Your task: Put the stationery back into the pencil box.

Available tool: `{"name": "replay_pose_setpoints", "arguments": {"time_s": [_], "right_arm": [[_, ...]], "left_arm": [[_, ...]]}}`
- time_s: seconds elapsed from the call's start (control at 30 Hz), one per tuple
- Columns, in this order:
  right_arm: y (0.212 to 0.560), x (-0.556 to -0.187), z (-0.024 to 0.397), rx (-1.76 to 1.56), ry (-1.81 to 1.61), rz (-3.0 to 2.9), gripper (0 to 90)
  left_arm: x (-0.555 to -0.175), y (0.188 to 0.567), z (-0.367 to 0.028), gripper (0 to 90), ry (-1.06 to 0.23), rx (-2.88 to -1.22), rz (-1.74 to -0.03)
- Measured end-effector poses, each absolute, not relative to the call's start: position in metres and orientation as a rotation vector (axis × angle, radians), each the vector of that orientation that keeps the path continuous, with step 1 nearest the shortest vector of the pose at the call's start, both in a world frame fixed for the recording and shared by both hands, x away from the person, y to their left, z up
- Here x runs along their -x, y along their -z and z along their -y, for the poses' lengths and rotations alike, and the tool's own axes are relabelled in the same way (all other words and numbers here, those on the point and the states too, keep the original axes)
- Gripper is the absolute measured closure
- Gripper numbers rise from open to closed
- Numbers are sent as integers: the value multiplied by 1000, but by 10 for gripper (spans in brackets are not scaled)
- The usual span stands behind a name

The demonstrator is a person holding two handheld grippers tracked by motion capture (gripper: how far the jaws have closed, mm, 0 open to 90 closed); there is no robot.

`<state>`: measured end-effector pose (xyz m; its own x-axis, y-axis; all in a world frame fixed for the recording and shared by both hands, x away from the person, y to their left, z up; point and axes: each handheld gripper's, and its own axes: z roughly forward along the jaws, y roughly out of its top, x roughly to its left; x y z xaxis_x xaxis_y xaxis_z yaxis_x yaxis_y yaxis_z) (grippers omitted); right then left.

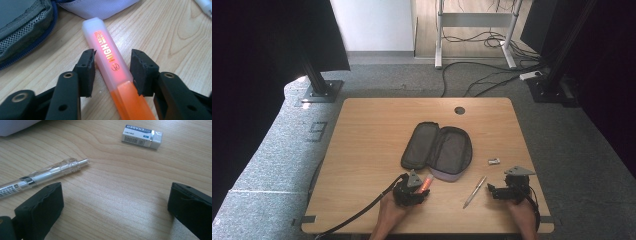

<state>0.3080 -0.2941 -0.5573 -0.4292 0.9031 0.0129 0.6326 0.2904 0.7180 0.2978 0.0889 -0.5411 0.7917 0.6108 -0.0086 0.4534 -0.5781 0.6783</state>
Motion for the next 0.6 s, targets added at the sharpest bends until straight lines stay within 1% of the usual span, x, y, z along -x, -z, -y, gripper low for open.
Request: {"name": "replay_pose_setpoints", "arguments": {"time_s": [0.03, 0.1, 0.13, 0.6], "right_arm": [[557, -308, 294, -1379, -929, -2168, 0], [557, -308, 294, -1379, -929, -2166, 0], [557, -308, 294, -1379, -929, -2166, 0], [557, -308, 294, -1379, -929, -2167, 0]], "left_arm": [[-297, 541, -89, 575, -294, -2285, -784], [-296, 541, -91, 638, -290, -2285, -780], [-296, 541, -91, 655, -290, -2285, -780], [-290, 536, -93, 666, -274, -2312, -761]]}}
